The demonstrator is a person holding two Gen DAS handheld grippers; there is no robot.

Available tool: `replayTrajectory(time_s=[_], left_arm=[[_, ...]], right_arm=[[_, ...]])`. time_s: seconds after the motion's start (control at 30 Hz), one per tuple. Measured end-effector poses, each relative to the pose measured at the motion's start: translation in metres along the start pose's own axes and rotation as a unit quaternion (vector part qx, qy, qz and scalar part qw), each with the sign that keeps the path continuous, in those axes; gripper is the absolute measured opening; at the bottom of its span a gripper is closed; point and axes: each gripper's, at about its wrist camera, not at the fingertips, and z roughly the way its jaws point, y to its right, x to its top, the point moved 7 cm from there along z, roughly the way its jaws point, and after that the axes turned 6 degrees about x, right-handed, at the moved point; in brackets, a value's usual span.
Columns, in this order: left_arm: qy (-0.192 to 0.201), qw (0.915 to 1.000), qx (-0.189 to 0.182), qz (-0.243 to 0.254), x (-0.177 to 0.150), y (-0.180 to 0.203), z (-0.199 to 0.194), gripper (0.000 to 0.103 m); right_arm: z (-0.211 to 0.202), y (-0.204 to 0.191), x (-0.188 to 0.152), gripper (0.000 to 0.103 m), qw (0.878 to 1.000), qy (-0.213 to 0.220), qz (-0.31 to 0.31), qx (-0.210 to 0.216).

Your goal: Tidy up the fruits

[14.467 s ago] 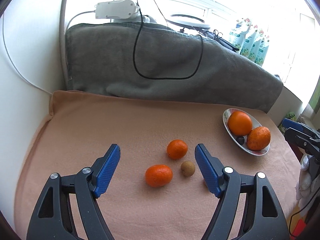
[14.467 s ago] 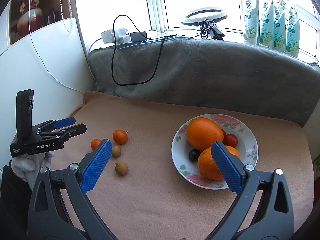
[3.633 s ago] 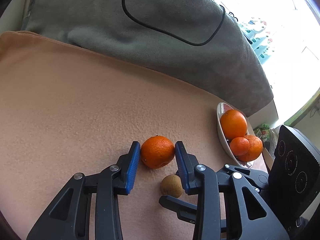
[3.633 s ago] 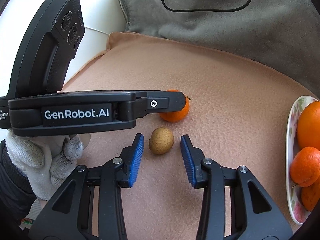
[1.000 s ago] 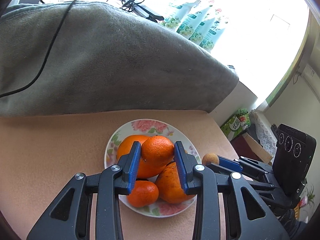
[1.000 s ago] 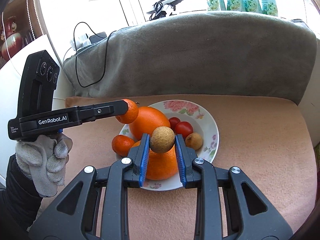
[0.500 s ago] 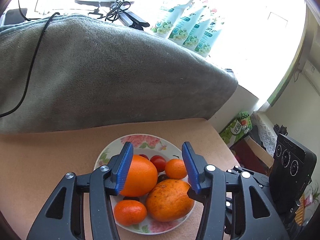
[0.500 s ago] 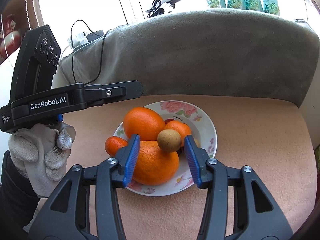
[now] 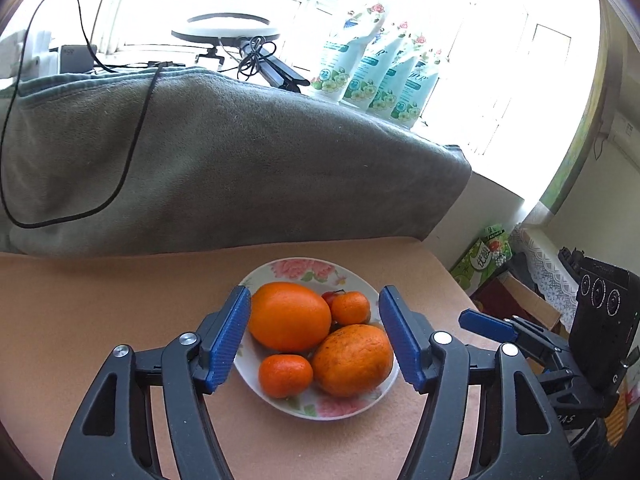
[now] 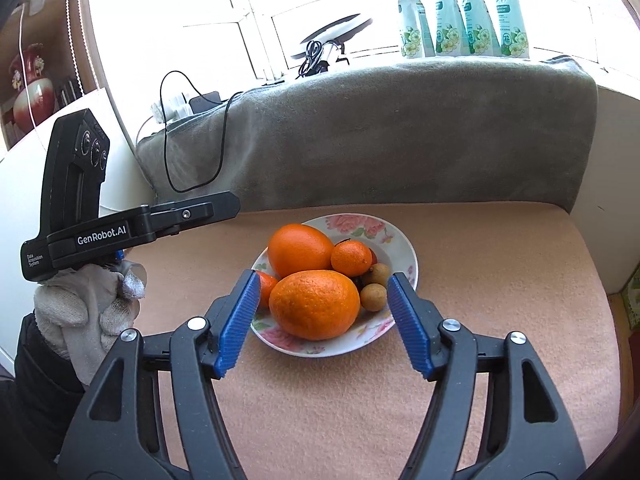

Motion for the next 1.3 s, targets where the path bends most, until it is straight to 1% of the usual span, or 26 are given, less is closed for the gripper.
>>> replayTrajectory(time_s=[0.07,0.13,0.2,0.27,0.37,0.5,0.7,0.87,0.97,1.07,1.3], left_arm=[[0.011,0.9998,0.011,0.011,-0.005,0.002,-0.011,0.073],[0.018,0.9994,0.022,0.020,-0.011,0.006,-0.021,0.073],[0.025,0.9987,0.036,0.027,-0.015,0.009,-0.032,0.081],[0.032,0.9976,0.052,0.033,-0.020,0.012,-0.043,0.081],[0.038,0.9956,0.075,0.041,-0.027,0.014,-0.056,0.082],[0.039,0.9941,0.091,0.045,-0.038,0.018,-0.072,0.082],[0.042,0.9906,0.118,0.054,-0.049,0.022,-0.088,0.082],[0.035,0.9908,0.124,0.043,-0.056,0.020,-0.092,0.082],[0.039,0.9891,0.134,0.048,-0.058,0.021,-0.096,0.083],[0.042,0.9875,0.143,0.052,-0.060,0.023,-0.100,0.087],[0.043,0.9856,0.154,0.057,-0.064,0.023,-0.101,0.087]], right_arm=[[-0.011,-0.002,-0.003,0.078,1.000,0.004,0.004,-0.003],[-0.021,-0.005,-0.006,0.080,1.000,0.007,0.005,-0.007],[-0.028,-0.008,-0.009,0.082,1.000,0.008,0.004,-0.013],[-0.035,-0.011,-0.011,0.084,1.000,0.011,0.003,-0.019],[-0.045,-0.015,-0.014,0.091,0.999,0.017,0.001,-0.027],[-0.054,-0.021,-0.016,0.099,0.999,0.020,-0.005,-0.041],[-0.063,-0.027,-0.019,0.101,0.998,0.025,-0.011,-0.065],[-0.068,-0.029,-0.020,0.102,0.997,0.033,-0.008,-0.071],[-0.070,-0.029,-0.020,0.103,0.997,0.035,-0.005,-0.071],[-0.069,-0.028,-0.020,0.103,0.997,0.034,-0.006,-0.073],[-0.068,-0.027,-0.023,0.103,0.996,0.031,-0.009,-0.082]])
